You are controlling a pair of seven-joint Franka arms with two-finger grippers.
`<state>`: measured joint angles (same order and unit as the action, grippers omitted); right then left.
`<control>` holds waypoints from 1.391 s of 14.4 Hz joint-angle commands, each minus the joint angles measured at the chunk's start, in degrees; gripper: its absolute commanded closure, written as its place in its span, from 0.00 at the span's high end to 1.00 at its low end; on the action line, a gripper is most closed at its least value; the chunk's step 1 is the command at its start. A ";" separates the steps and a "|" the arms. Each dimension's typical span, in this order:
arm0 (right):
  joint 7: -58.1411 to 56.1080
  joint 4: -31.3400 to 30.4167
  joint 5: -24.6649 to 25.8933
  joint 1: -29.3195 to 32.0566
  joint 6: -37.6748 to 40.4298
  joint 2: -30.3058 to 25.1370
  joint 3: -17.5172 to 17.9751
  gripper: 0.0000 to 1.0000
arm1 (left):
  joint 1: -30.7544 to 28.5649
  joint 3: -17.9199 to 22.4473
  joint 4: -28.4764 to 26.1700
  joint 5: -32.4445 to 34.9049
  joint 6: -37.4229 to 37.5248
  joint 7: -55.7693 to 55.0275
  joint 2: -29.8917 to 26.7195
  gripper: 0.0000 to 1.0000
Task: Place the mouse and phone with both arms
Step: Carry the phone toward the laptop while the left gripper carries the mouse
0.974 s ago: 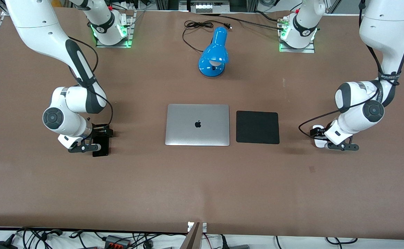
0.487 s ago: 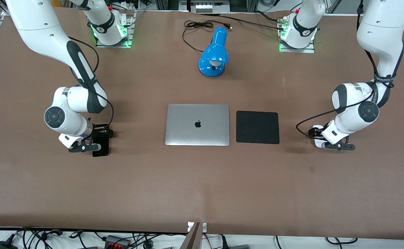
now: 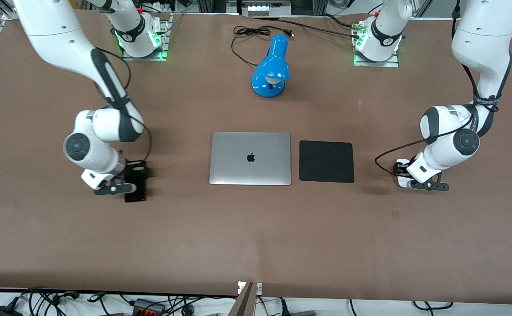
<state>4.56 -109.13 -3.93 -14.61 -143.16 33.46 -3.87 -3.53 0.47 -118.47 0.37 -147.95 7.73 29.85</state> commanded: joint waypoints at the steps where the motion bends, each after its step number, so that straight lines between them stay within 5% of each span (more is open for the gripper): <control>1: 9.14 2.43 -0.20 -6.64 -0.02 0.90 -0.26 0.21 | 0.10 -0.47 0.07 1.21 0.12 0.27 -3.82 0.27; 7: 10.29 2.00 -0.46 -10.35 -0.36 2.48 -0.17 0.21 | 2.56 -7.23 15.01 0.86 27.08 -5.43 -6.21 0.27; 10: 13.71 2.08 -0.46 -11.05 -0.63 3.18 -0.17 0.21 | 6.86 -11.45 14.40 0.60 26.32 -15.25 -3.59 0.27; 15: 16.96 2.17 -0.55 -10.97 -0.72 3.62 -0.08 0.21 | 11.00 -11.46 6.78 1.04 8.85 -20.99 -0.14 0.27; 20: 17.41 2.17 -0.55 -12.64 -0.72 3.63 -0.08 0.27 | 15.48 -11.37 4.21 1.21 7.06 -28.46 2.85 0.26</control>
<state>20.56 -107.54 -3.94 -25.88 -143.45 36.27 -3.75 10.33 -10.99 -113.13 0.55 -139.70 -17.56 32.63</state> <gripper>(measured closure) 0.203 0.374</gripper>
